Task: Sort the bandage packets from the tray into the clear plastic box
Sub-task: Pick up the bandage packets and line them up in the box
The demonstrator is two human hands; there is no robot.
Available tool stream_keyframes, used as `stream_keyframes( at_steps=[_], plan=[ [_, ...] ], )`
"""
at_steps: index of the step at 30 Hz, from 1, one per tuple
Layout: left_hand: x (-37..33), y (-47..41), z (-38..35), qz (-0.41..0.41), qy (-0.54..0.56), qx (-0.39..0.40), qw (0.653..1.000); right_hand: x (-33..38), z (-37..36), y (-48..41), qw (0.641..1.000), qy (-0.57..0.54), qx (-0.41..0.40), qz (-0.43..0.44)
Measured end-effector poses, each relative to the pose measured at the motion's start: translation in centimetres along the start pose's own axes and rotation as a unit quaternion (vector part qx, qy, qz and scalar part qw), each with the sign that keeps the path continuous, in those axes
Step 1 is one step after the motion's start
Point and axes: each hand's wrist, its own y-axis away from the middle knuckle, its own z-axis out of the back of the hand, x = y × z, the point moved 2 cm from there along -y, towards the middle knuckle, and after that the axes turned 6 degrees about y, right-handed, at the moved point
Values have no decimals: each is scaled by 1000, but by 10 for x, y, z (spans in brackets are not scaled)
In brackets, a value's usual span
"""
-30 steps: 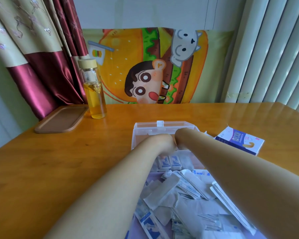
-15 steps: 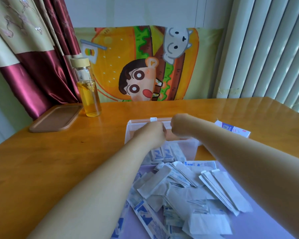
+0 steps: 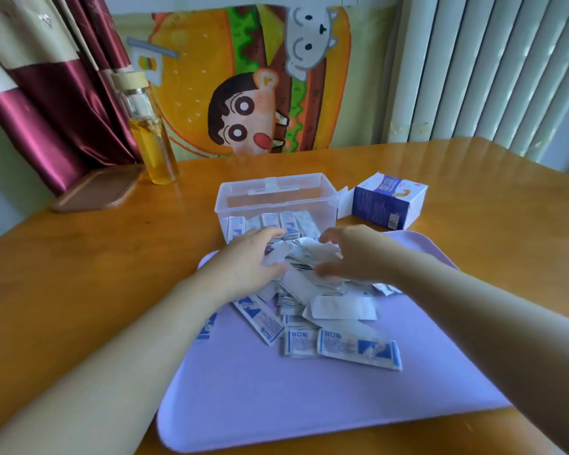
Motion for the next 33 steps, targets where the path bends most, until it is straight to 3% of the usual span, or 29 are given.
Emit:
stream_keyframes(
  at_steps=[2, 6, 10, 14, 18, 20, 22, 23, 25, 27, 29, 33],
  plan=[
    [4, 7, -7, 14, -57, 20, 998, -2, -4, 9, 1000, 6, 24, 3],
    [10, 17, -11, 11, -104, -26, 994, -13, 0, 30, 1000, 12, 1, 9],
    [12, 20, -11, 45, -40, -60, 996, -11, 3, 49, 997, -15, -69, 45],
    [5, 29, -4, 43, 54, -115, 991, -2, -7, 66, 995, -35, -2, 96],
    [4, 38, 7, 62, 213, -154, 963, -4, -10, 69, 995, -38, -37, 84],
    [7, 44, 8, 113, 400, -140, 899, -5, -8, 70, 996, -35, -36, 69],
    [6, 49, 6, 163, 608, -103, 770, -8, -5, 69, 997, -31, -42, 56],
    [5, 52, 6, 176, 674, -81, 713, -9, -2, 69, 997, -31, -54, 50],
    [2, 58, 2, 183, 745, -34, 640, -11, 3, 69, 992, -106, -58, 24],
    [-2, 62, -3, 181, 771, -6, 611, -11, 4, 70, 955, -296, -16, -33],
    [-7, 65, -7, 185, 771, 6, 609, -8, 3, 71, 883, -462, 33, -73],
    [-13, 65, -14, 193, 773, 27, 603, -4, -1, 69, 785, -597, 120, -109]
  ],
)
